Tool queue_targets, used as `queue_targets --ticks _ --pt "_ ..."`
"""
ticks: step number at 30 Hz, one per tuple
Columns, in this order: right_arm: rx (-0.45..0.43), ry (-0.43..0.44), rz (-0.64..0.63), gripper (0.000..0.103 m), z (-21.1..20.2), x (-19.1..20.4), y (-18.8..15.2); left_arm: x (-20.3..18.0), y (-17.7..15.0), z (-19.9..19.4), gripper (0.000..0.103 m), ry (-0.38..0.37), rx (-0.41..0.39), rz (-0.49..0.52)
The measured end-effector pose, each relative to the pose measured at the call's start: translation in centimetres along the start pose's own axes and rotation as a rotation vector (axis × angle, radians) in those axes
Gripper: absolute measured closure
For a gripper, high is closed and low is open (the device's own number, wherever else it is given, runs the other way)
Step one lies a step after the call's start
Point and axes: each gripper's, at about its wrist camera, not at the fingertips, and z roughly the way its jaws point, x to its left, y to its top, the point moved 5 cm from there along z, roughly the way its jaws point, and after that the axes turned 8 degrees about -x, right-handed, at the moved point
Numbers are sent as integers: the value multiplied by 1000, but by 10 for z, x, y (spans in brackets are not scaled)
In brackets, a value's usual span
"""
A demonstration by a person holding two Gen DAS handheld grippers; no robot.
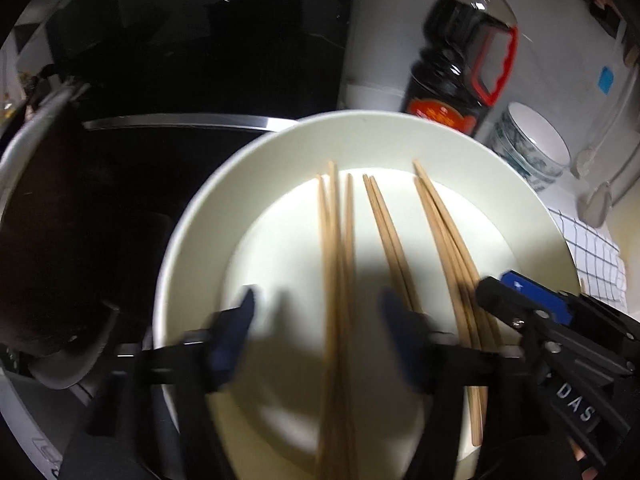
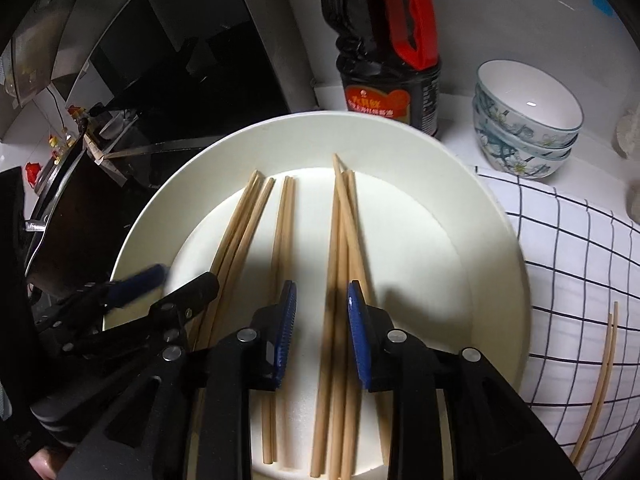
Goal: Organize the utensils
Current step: 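Open the right tool to drop the chopstick into the basin, then move the open right tool back over the last chopsticks on the cloth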
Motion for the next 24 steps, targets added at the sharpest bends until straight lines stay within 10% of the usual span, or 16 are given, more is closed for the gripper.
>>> queue_targets --ticks 24 --pt "-51 -1 10 64 -49 -3 -8 2 -1 -46 21 13 -47 -30"
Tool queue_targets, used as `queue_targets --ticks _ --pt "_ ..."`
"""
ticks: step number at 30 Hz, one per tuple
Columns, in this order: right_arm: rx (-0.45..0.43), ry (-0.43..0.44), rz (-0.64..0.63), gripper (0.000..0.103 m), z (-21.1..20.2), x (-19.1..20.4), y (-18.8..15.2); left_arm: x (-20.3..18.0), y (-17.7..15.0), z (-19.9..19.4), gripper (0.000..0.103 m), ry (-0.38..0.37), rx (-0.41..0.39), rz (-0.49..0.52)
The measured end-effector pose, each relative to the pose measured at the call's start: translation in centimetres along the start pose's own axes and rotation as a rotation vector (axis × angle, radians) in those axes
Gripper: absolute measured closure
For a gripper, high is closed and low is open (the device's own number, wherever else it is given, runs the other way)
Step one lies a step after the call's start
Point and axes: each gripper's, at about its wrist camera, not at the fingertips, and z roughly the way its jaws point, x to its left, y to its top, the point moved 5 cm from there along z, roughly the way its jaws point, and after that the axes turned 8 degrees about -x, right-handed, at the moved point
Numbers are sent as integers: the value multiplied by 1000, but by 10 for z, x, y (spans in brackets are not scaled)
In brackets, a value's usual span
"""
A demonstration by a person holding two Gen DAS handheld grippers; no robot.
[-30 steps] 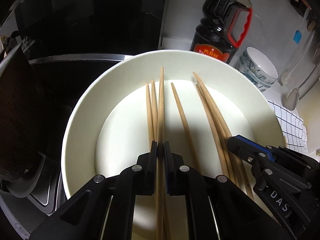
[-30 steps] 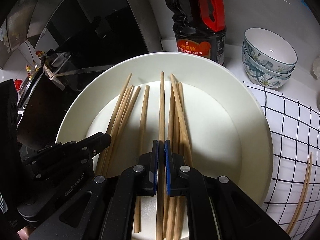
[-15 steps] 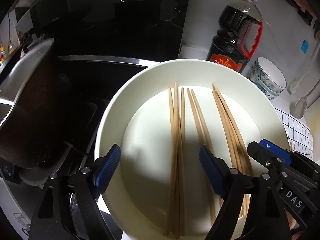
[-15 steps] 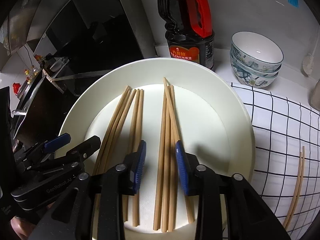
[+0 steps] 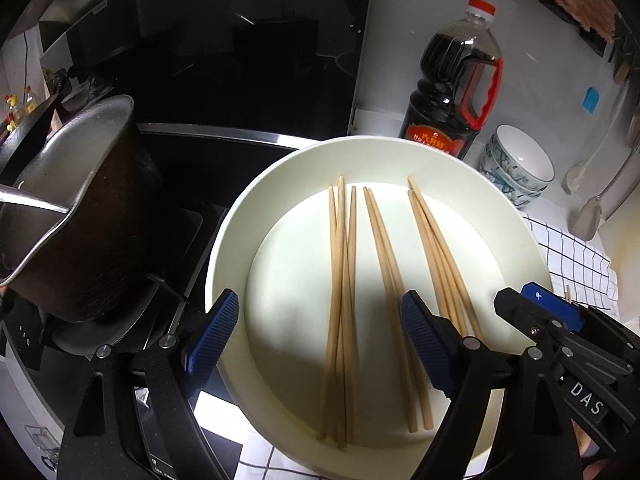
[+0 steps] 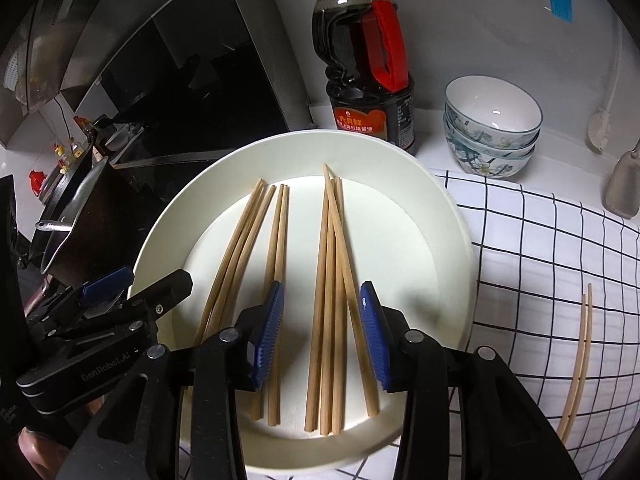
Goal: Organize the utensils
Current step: 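Move the open right tool back over the last chopsticks on the cloth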
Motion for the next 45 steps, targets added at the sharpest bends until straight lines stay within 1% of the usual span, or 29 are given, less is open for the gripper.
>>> queue_targets --ticks 8,10,16,18,23,28,32,45 --pt "-18 10 -20 61 -25 0 -4 -6 -3 -20 21 2 -23 -12" --pt "-25 11 -20 60 -33 -1 -5 -9 -4 -26 18 5 -29 -13" --pt "-39 17 -27 58 -54 -6 -9 -19 -7 -43 15 4 -47 -16" --pt "-44 18 -26 56 -61 -10 -11 -23 -9 -47 14 3 -51 -16" --pt "-47 13 -23 56 -76 -21 -18 -38 -17 -57 14 -4 -43 -7" --pt "-58 -5 3 53 -93 -43 -29 -59 -25 -65 13 -20 -47 16" --pt "-59 -32 32 53 -105 -64 -39 -76 -34 -68 13 -46 -37 25" --pt "-57 -184 135 53 -142 -154 -83 -161 -62 -73 13 -177 -18 138"
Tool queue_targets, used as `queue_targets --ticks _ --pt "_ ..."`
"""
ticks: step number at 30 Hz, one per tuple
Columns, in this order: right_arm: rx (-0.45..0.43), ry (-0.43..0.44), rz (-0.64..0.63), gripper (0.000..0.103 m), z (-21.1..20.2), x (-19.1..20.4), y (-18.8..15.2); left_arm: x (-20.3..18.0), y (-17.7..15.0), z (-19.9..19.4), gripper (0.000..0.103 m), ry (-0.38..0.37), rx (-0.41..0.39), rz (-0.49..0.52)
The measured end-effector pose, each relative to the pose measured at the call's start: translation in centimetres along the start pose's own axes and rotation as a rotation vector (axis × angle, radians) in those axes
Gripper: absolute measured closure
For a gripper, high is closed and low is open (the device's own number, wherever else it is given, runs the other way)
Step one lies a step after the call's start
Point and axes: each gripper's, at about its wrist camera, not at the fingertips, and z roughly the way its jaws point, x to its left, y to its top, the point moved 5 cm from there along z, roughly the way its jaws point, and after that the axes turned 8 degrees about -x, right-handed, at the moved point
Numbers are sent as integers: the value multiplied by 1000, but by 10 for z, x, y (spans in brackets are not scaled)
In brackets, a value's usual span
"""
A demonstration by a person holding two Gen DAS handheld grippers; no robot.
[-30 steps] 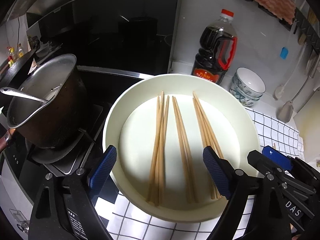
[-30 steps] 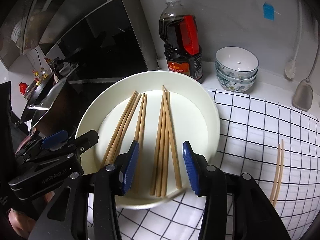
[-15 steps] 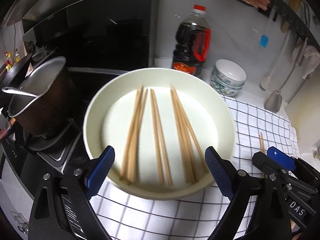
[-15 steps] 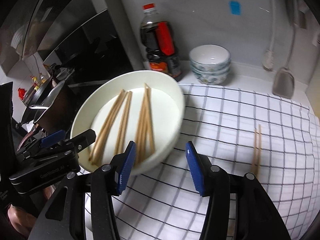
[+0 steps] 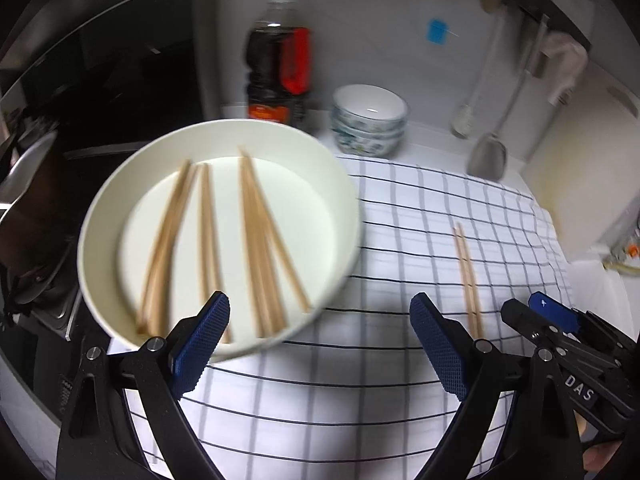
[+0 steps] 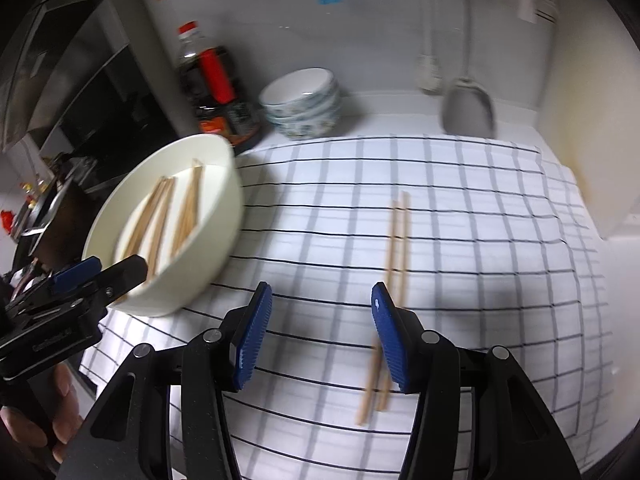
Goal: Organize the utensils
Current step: 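Move the open right tool back over the last chopsticks on the cloth, then close the right tool on one wooden chopstick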
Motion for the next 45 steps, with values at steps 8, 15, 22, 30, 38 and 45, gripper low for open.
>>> queue_targets --ticks 8,15,22,30,38,45 --pt "21 -77 13 53 6 -48 -18 -46 -8 12 13 -70 12 48" --pt "64 -94 11 53 34 -67 -40 -67 -23 35 13 -70 48 81" --pt "66 -110 -1 53 59 -70 -47 -69 -36 54 13 -52 80 62" --pt "61 -139 -60 54 75 -67 -49 -68 -43 64 13 -33 98 64" --pt "29 -163 -146 84 82 -65 -46 -72 -43 72 13 -23 102 70" --pt "28 -144 -140 97 77 -80 -46 -95 -46 89 13 -47 109 91"
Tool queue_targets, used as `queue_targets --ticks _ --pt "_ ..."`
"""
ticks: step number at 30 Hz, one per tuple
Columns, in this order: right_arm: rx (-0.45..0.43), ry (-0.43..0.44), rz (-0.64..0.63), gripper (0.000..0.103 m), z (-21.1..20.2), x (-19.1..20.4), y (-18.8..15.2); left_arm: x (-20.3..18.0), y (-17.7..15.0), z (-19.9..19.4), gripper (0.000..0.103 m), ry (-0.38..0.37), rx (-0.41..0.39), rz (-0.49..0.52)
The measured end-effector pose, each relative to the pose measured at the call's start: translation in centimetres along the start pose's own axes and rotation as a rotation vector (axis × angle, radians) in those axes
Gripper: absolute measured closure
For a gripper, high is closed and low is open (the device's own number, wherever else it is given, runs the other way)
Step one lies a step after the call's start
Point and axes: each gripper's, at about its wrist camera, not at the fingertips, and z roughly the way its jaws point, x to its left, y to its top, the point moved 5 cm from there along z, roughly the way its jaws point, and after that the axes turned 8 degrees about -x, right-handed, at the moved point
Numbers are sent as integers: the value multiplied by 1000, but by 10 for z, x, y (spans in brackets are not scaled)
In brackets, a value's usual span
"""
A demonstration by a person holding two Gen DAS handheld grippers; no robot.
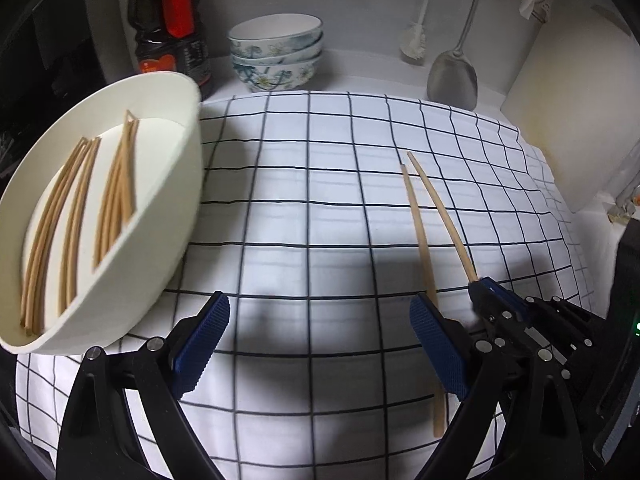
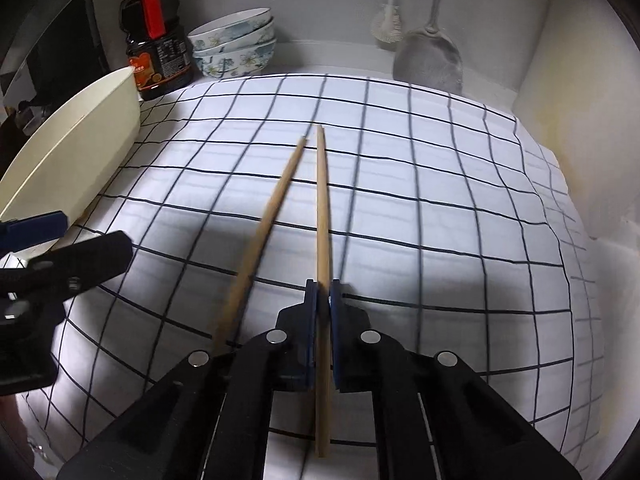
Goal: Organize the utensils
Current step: 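Close the right tool on one wooden chopstick, then lift the chopstick in the right tool and carry it over the basin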
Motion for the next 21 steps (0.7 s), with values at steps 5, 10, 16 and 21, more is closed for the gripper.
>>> queue_targets --ticks 5,10,16,21 --pt "-2 -5 51 97 -5 -22 -6 -20 -2 19 13 -13 18 22" --pt "-3 -22 88 97 -10 -41 -11 -36 -5 33 13 -12 35 42" --pt "-7 -35 113 97 -14 -54 -16 -49 -9 39 13 -9 41 72" --pt "-8 -47 130 97 -16 -62 -19 -55 -12 44 13 8 45 88"
